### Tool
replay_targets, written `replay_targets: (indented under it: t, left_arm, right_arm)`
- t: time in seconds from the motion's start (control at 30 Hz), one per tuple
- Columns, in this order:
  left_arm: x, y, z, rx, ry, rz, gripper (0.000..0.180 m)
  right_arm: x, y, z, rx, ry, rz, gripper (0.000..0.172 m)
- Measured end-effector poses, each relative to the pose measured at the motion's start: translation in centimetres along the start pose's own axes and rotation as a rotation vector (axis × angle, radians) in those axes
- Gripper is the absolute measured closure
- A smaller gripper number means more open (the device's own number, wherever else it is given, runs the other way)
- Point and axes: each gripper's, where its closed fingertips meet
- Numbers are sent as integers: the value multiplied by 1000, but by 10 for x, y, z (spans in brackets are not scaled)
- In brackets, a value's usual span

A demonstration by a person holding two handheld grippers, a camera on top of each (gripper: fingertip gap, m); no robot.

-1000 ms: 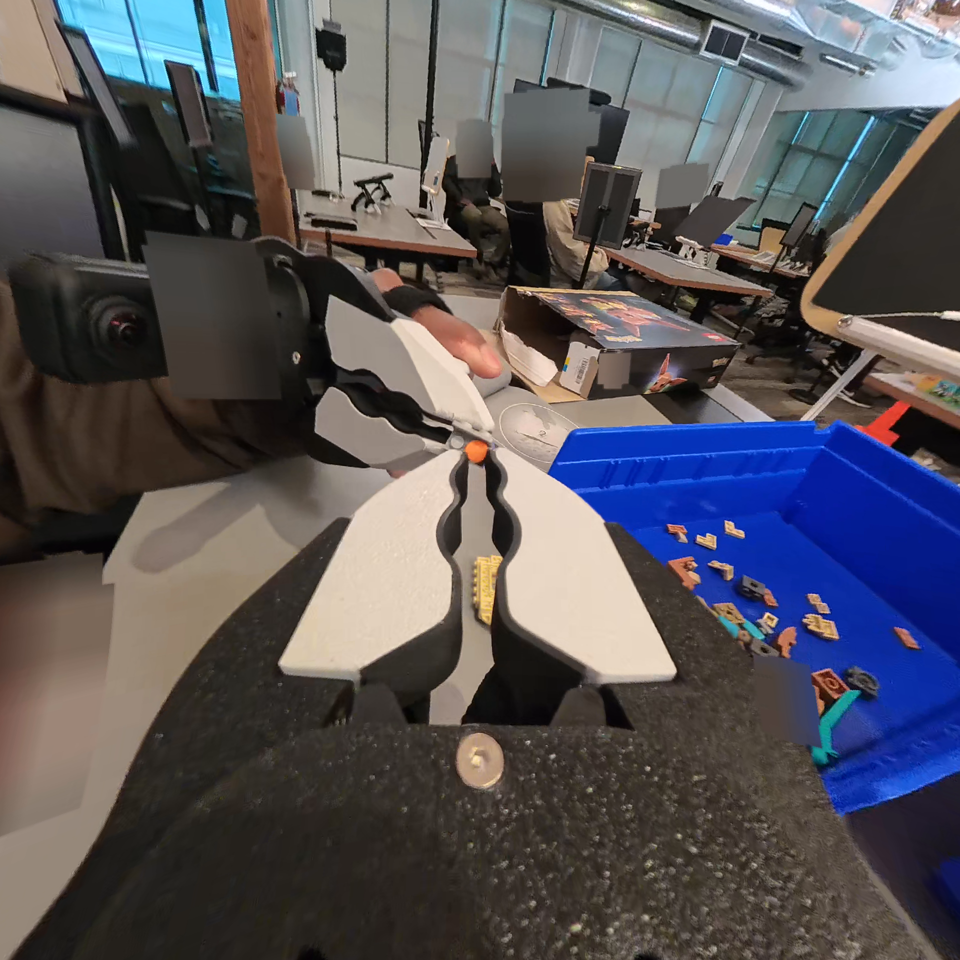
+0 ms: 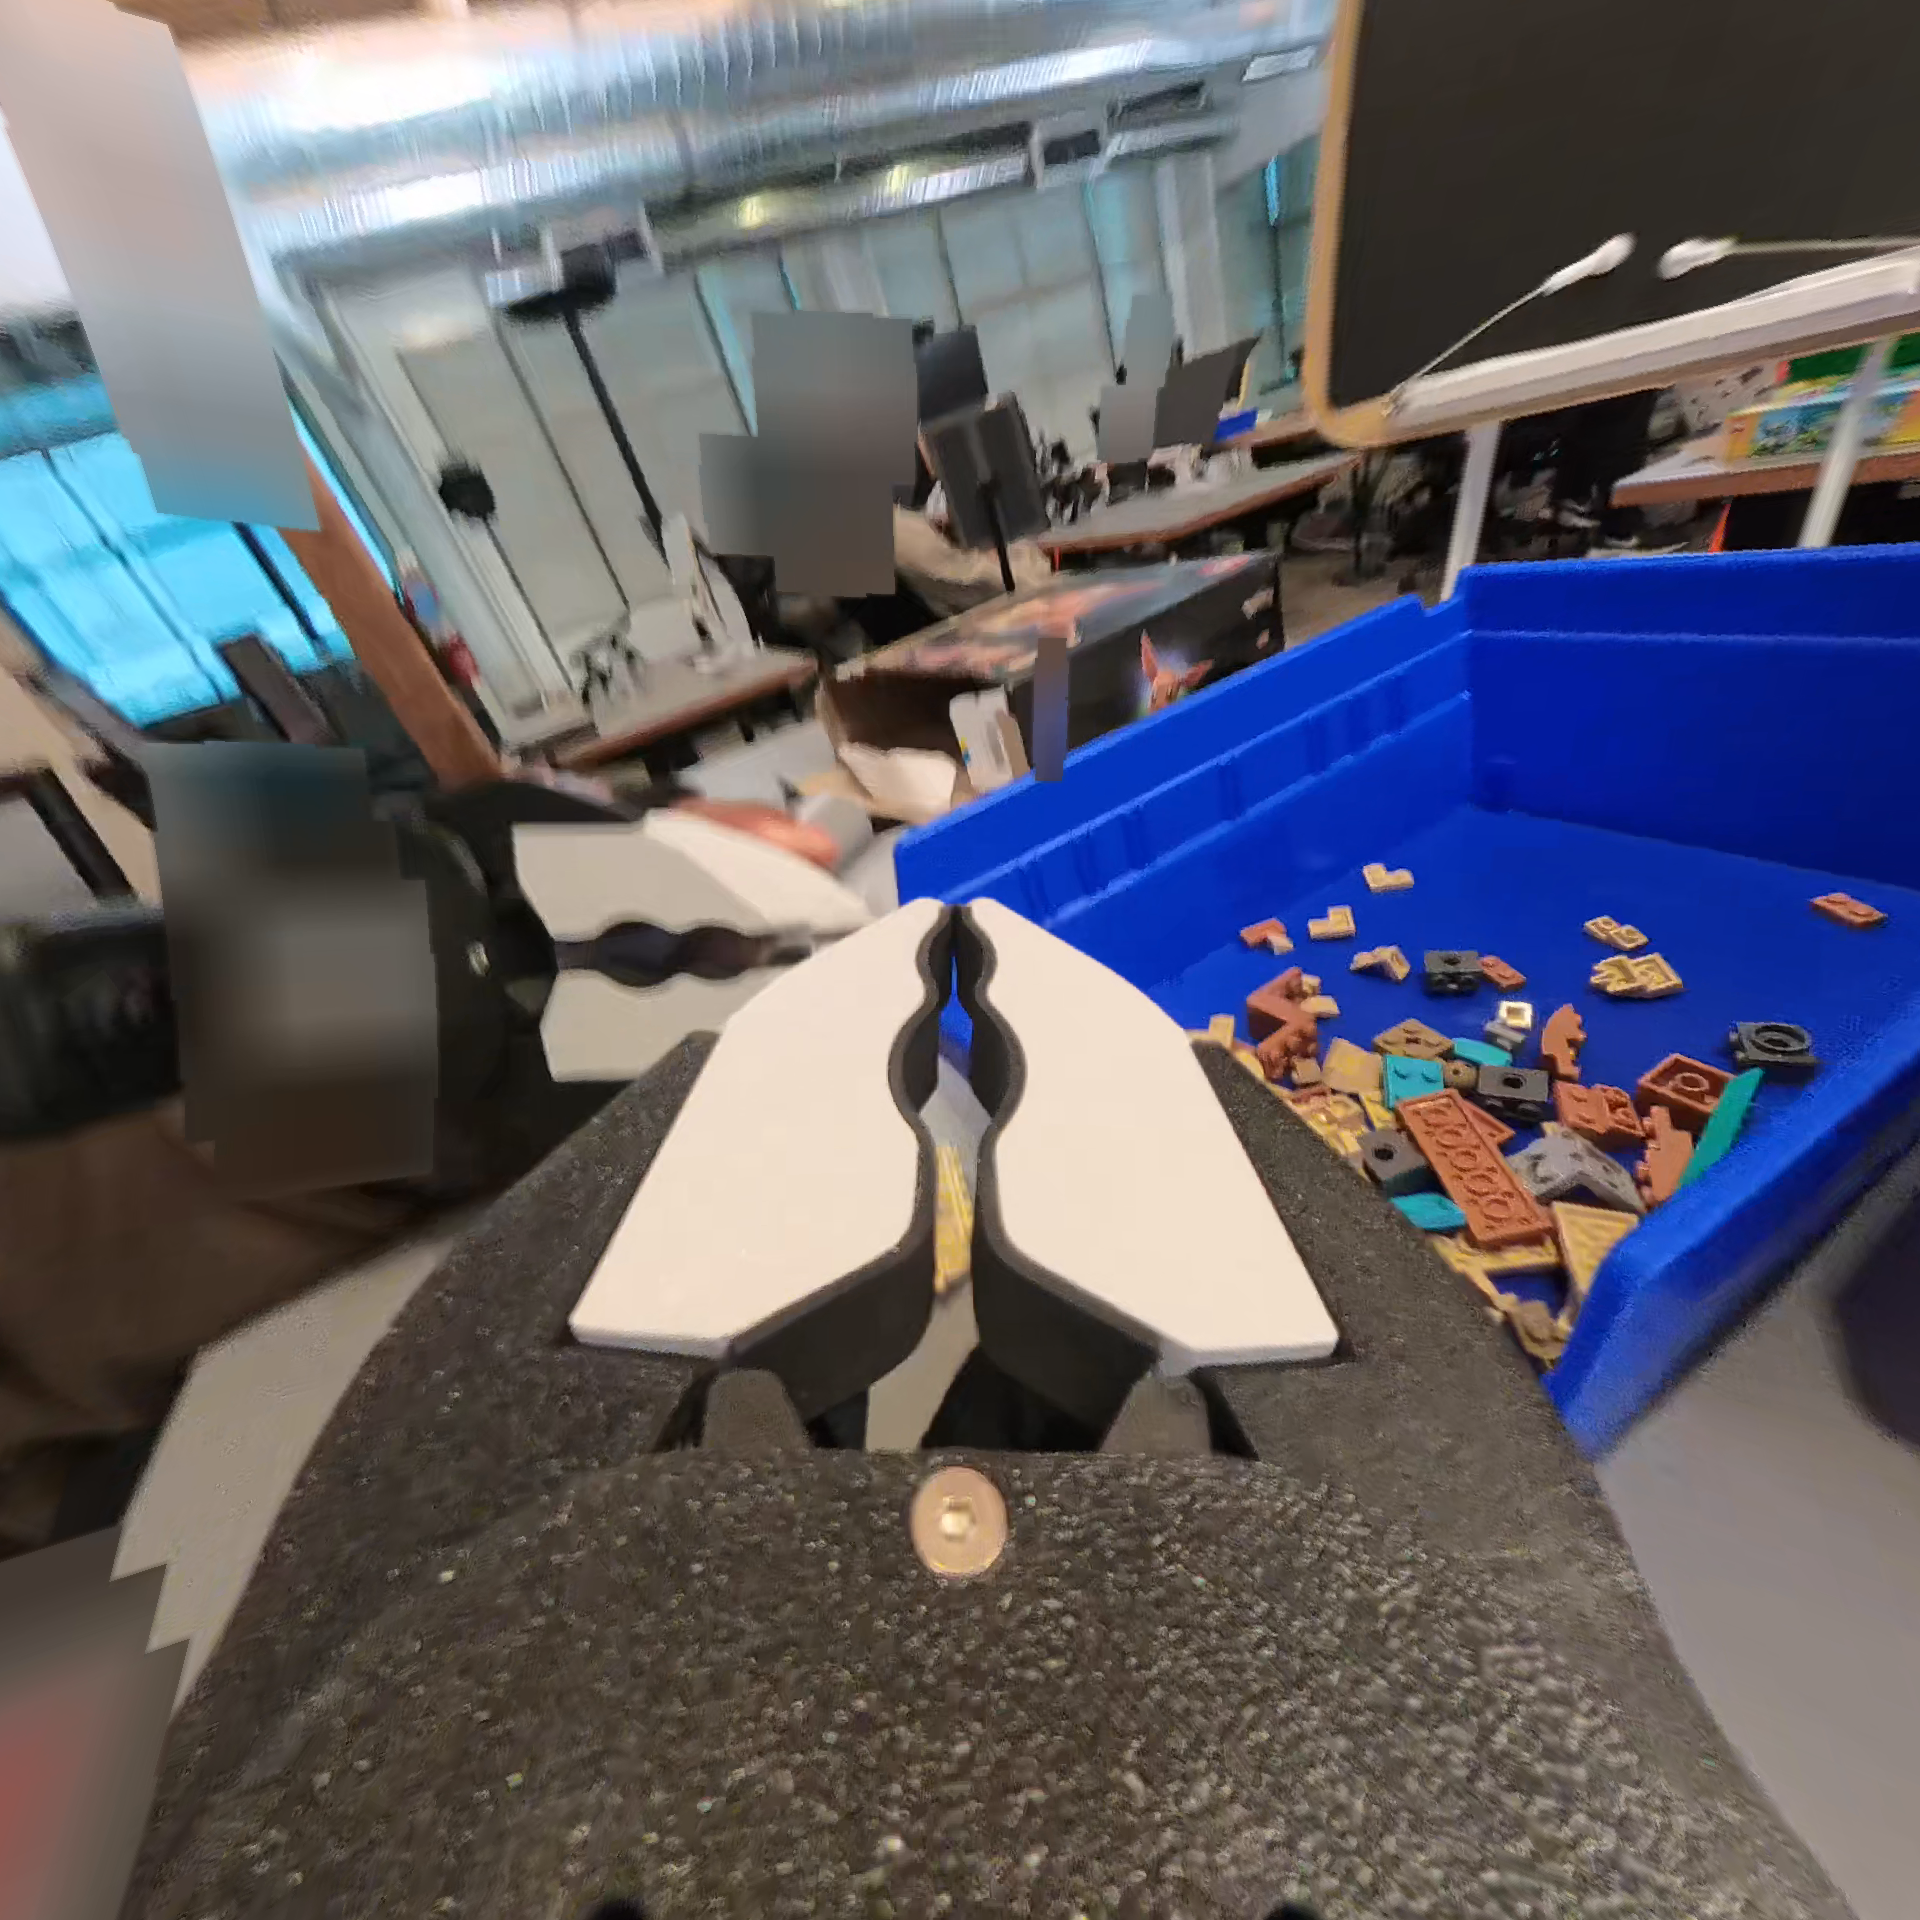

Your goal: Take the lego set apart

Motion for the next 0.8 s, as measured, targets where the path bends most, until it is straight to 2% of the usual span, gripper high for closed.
replay_targets:
  t: [0.07,0.13,0.37,0.8]
  left_arm:
    - [-1,-5,4,-51,-3,-30,175]
    - [-4,-9,6,-78,-5,-58,175]
    - [-11,-19,12,-112,-10,-139,175]
    - [-19,-35,9,-90,13,-236,175]
  right_arm:
    - [3,11,4,-75,-7,101,172]
    - [7,13,14,-122,-41,130,172]
    - [12,12,37,-204,-129,149,165]
    - [12,13,53,-224,-210,157,163]
Point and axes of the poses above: each gripper's, where its closed fingertips meet, x out along the fingers, y out of its underside, z = x × y across the jaws, and after that the axes turned 14 degrees about -y, right-handed
